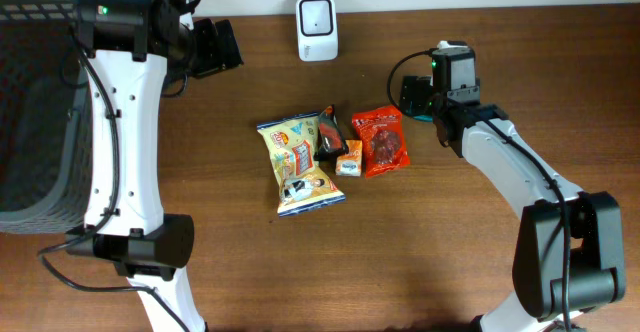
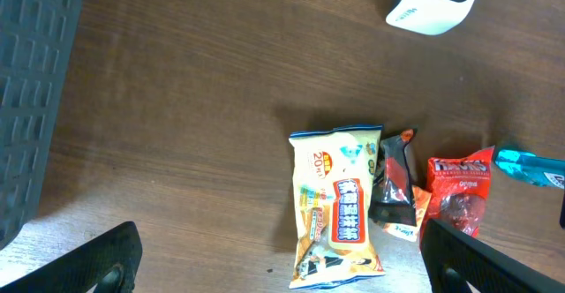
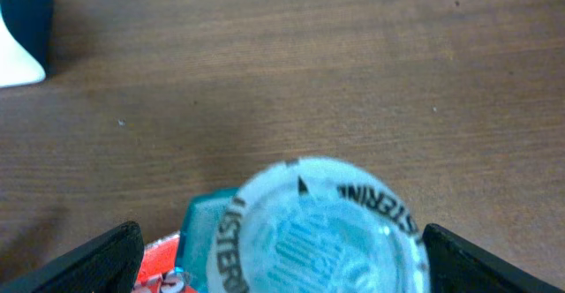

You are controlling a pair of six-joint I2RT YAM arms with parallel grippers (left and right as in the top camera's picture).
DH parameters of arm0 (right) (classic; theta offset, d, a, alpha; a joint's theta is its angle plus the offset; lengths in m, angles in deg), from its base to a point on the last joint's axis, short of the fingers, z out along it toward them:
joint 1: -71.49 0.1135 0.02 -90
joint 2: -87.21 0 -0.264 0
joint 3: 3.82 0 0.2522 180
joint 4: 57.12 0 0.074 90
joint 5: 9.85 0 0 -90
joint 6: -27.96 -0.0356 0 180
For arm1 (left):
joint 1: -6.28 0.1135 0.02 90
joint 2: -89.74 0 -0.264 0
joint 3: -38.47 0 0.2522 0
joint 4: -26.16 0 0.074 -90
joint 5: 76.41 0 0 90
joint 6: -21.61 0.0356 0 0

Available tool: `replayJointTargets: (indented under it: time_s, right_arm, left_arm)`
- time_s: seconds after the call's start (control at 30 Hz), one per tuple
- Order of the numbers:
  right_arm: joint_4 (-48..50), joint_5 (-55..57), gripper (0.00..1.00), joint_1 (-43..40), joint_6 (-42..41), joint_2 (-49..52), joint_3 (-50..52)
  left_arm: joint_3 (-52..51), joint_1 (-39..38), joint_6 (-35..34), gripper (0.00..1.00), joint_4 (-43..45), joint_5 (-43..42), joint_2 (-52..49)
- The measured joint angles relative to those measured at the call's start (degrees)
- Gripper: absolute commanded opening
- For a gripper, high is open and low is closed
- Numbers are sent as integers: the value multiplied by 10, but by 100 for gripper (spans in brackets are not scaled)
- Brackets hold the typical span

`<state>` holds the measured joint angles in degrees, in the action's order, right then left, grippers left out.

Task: Scan the item barcode
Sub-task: 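Lift the blue mouthwash bottle and carry it toward the white scanner, then hold the mouthwash bottle in front of the white scanner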

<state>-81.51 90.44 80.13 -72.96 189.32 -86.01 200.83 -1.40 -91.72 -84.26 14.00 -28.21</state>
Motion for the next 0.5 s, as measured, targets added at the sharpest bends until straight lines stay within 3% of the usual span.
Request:
replayJointTargets:
  time_s: [0.2, 0.5]
  right_arm:
    - [20, -3, 99, 0, 0, 31, 0]
    - [38, 3, 72, 0, -40, 33, 0]
  left_arm:
    - [0, 0, 0, 99, 0, 0, 0]
    - [0, 0, 0, 99, 0, 0, 0]
